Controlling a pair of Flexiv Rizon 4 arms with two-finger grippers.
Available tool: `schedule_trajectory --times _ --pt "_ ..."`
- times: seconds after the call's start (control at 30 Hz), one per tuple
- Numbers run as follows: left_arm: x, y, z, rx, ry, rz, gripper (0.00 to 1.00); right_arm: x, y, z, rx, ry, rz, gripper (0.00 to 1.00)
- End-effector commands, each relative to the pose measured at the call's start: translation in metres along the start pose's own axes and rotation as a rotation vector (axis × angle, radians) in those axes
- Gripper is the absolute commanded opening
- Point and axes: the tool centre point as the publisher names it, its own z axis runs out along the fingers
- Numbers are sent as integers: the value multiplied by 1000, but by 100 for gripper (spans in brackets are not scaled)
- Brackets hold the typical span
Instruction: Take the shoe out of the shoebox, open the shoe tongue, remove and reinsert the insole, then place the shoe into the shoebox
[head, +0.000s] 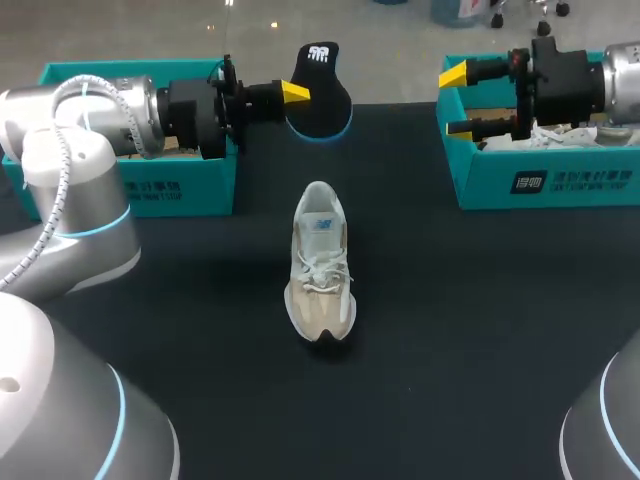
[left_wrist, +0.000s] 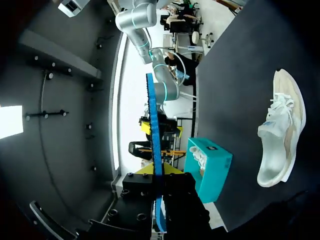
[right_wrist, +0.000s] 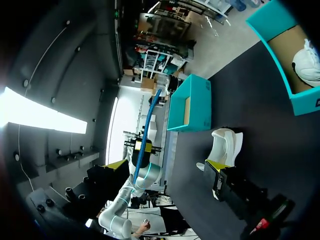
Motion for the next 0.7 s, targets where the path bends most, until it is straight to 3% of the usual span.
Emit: schedule_trajectory --times 0.03,0.4,0.47,0.53,0.7 --pt "-4 -2 0 -59 20 -384 0 0 -1 0 -2 -3 0 100" --pt "4 -9 -1 147 137 -1037 0 0 -1 0 -2 -3 0 100" --pt "3 -16 -1 272 113 -1176 0 0 -1 0 -2 -3 0 100" --pt "2 -20 1 337 45 -1278 0 0 -1 0 -2 -3 0 100" --pt "2 -20 1 337 45 -1278 0 0 -1 0 -2 -3 0 100"
